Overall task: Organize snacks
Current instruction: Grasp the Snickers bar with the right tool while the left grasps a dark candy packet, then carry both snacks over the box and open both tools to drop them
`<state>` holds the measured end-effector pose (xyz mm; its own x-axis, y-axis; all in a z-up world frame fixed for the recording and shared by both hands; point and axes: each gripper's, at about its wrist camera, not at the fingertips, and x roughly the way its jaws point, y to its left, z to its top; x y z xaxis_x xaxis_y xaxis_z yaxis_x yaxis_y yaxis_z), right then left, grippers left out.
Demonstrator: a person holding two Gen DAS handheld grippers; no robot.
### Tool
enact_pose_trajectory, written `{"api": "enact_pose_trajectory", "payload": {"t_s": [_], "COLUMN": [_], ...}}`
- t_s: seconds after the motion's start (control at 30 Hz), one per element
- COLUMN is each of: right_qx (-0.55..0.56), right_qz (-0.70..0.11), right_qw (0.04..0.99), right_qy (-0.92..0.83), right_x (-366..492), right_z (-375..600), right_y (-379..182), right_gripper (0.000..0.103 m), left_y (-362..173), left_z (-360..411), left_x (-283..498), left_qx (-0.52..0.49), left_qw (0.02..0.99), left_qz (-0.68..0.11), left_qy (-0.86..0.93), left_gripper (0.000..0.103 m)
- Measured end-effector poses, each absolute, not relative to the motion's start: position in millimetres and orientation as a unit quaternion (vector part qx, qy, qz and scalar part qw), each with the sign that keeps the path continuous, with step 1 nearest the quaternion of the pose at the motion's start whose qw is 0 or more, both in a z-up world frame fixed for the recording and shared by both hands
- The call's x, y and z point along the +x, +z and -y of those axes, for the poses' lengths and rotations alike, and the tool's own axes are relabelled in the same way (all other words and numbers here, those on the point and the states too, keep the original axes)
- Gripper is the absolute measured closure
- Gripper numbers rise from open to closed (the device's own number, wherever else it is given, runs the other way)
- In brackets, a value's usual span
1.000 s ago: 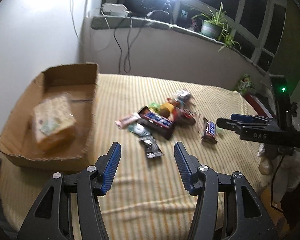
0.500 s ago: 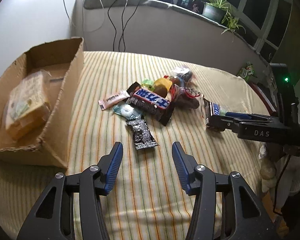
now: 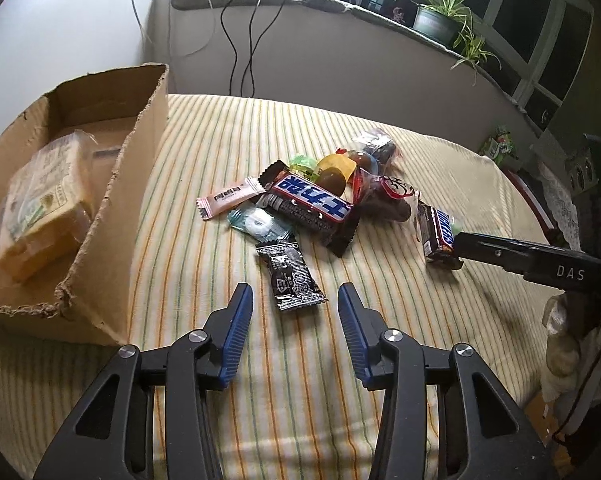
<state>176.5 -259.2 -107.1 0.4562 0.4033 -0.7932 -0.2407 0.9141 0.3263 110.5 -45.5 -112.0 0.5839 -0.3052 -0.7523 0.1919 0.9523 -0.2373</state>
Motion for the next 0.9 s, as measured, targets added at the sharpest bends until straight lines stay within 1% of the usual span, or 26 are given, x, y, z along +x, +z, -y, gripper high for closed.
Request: {"api": "enact_pose_trajectory", "payload": {"t_s": [0.23,0.5,0.57,0.6,0.63,0.7,0.77,0.9], "right_qx": [0.058,0.015,-0.003,-0.009,-0.016,-0.015,-0.010,-0.001], "right_qz": [-0.501,-0.498,-0.496,-0.496,-0.494,-0.494,-0.494,-0.493], "right_qw": [0.848,0.856,0.857,0.858,0.859,0.859,0.859,0.860], "right_qy": [0.161,0.140,0.139,0.137,0.133,0.134,0.134,0.134], "right_x": [200.3,217.9,217.4,217.0,216.8,216.4,214.8,210.3], "right_z": [237.7,222.1,217.8,216.3,215.1,216.1,220.3,227.3], "right_y": [-121.8,-123.9,-124.7,-125.0,-125.5,-125.0,-124.1,-122.6], "right_gripper": [0.054,0.054,0.054,0.056,0.060,0.064,0.071,0.073], "left_y": [-117.8,-119.8,-120.1,-120.3,-120.6,-120.7,-120.9,-120.3], "left_z": [49.0,56.8,57.9,57.5,56.6,55.0,53.4,54.1], "left_x": [120.2,128.8,127.6,127.2,126.8,127.7,127.3,125.2], "left_qx": [-0.068,-0.044,-0.036,-0.033,-0.031,-0.031,-0.033,-0.034], "left_qw": [0.884,0.888,0.889,0.890,0.891,0.891,0.891,0.892], "left_qz": [-0.442,-0.440,-0.438,-0.438,-0.437,-0.437,-0.436,-0.433], "left_qy": [-0.138,-0.127,-0.125,-0.123,-0.120,-0.118,-0.120,-0.121], "left_gripper": [0.060,0.060,0.062,0.067,0.073,0.078,0.078,0.079]}}
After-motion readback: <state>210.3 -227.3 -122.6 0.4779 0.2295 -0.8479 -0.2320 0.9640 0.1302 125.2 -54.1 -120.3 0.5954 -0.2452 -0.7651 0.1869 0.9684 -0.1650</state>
